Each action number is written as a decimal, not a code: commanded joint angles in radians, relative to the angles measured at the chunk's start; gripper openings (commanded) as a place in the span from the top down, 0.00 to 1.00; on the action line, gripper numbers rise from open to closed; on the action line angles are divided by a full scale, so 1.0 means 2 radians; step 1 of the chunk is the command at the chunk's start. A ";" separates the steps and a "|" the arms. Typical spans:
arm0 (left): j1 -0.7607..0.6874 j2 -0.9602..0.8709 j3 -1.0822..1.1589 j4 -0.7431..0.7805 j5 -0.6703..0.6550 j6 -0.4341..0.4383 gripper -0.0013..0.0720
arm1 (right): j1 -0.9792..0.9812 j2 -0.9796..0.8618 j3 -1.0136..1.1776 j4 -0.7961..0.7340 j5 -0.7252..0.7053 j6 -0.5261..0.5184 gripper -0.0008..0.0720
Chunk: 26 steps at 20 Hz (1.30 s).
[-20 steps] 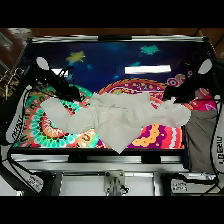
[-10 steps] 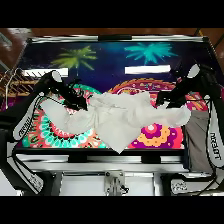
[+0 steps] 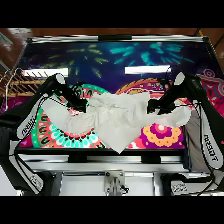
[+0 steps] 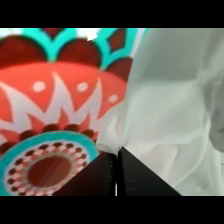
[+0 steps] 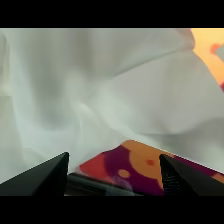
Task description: Fold the shirts.
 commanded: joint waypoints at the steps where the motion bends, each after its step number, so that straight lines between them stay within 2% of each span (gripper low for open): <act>1: 0.003 0.006 0.006 -0.008 -0.029 0.021 0.92 | 0.024 -0.003 -0.007 0.037 -0.020 -0.012 0.07; 7: 0.013 0.031 0.017 -0.007 -0.030 0.021 0.92 | 0.056 -0.051 -0.007 0.063 -0.055 -0.016 0.07; 8: 0.013 0.034 0.017 -0.007 -0.029 0.021 0.92 | 0.060 -0.058 -0.007 0.062 -0.055 -0.017 0.16; 9: 0.013 0.037 0.017 -0.007 -0.029 0.023 0.92 | 0.060 -0.060 -0.007 0.062 -0.053 -0.017 0.52; 10: 0.013 0.041 0.017 -0.007 -0.028 0.025 0.92 | 0.057 -0.056 -0.003 0.060 -0.050 -0.014 0.92; 14: 0.013 0.072 0.041 0.010 -0.008 0.035 0.93 | 0.031 -0.010 0.065 0.052 -0.050 -0.036 0.91; 16: 0.013 0.101 0.110 0.038 -0.007 0.034 0.93 | 0.014 0.027 0.142 0.050 -0.058 -0.063 0.91; 19: 0.013 0.152 0.266 0.066 0.006 0.007 0.93 | -0.007 0.081 0.289 0.034 -0.113 -0.066 0.91; 21: 0.013 0.222 0.309 0.080 0.094 -0.020 0.93 | -0.018 0.116 0.380 0.021 -0.187 -0.063 0.91; 24: 0.013 0.376 0.239 0.099 0.286 -0.057 0.93 | -0.025 0.196 0.401 0.008 -0.324 -0.051 0.91; 26: 0.013 0.460 0.194 0.104 0.341 -0.059 0.93 | -0.025 0.239 0.401 -0.005 -0.334 -0.037 0.91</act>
